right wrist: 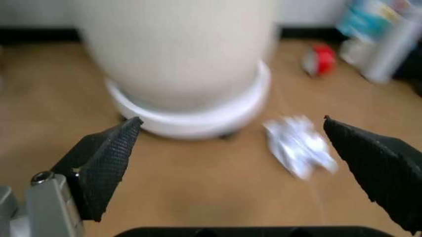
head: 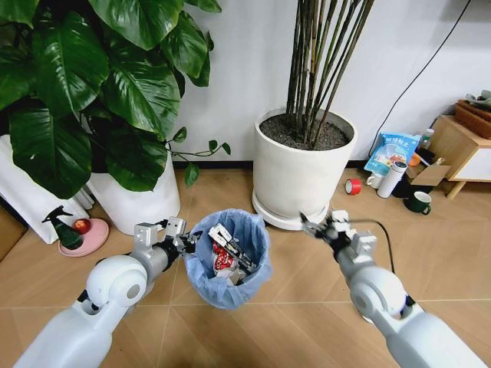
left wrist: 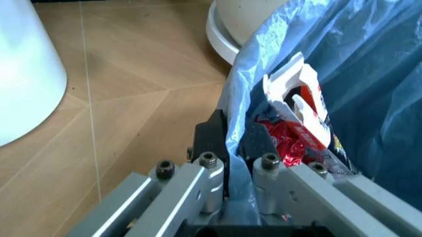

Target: Pick up the trash bin and place the garbage on the floor into it.

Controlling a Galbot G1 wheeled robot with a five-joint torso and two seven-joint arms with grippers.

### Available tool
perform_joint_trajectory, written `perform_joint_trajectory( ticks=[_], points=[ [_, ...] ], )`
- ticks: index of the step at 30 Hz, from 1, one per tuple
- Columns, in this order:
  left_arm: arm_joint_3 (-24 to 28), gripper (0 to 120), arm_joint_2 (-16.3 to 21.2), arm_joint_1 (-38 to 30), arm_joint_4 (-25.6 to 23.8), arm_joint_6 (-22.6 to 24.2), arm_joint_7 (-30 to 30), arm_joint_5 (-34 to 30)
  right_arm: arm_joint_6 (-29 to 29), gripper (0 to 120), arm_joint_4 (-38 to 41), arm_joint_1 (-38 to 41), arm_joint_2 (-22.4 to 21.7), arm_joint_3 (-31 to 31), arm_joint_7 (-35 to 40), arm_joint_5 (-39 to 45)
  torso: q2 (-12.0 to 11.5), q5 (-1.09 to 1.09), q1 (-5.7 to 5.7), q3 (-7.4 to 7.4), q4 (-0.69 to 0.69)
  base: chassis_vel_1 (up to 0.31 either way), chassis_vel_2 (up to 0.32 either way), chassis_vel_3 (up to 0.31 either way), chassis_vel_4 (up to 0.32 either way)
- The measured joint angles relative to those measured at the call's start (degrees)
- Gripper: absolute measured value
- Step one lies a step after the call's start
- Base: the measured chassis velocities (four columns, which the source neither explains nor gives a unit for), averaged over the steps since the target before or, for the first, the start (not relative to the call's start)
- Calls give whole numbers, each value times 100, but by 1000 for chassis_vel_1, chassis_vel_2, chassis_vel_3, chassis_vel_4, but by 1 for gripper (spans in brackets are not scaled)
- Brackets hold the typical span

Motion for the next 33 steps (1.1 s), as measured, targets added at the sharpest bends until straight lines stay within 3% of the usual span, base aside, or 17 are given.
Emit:
perform_joint_trajectory(
  ticks=[11, 18, 22, 33],
  points=[
    [89, 0, -26, -6, -36, -1, 25, 0, -94, 100, -905, -765, 369, 1107, 168, 155, 0, -1, 0, 0, 2, 0, 0, 0, 0],
    [84, 0, 28, 33, -103, 0, 28, -3, 490, 100, -1919, -999, 527, 1550, -764, -82, 0, 2, 1, 0, 3, 0, 0, 0, 0],
    [93, 0, 2, 47, -104, -1, 28, 2, 626, 100, -2231, -1148, 518, 1690, -1123, -147, 1, 0, 0, 0, 2, 0, 0, 0, 0],
    [165, 0, -63, 51, -85, 0, 28, 45, 641, 100, -2994, -841, 885, 1442, -1182, -335, 0, 1, 1, 1, 3, 0, 0, 0, 0]
  ],
)
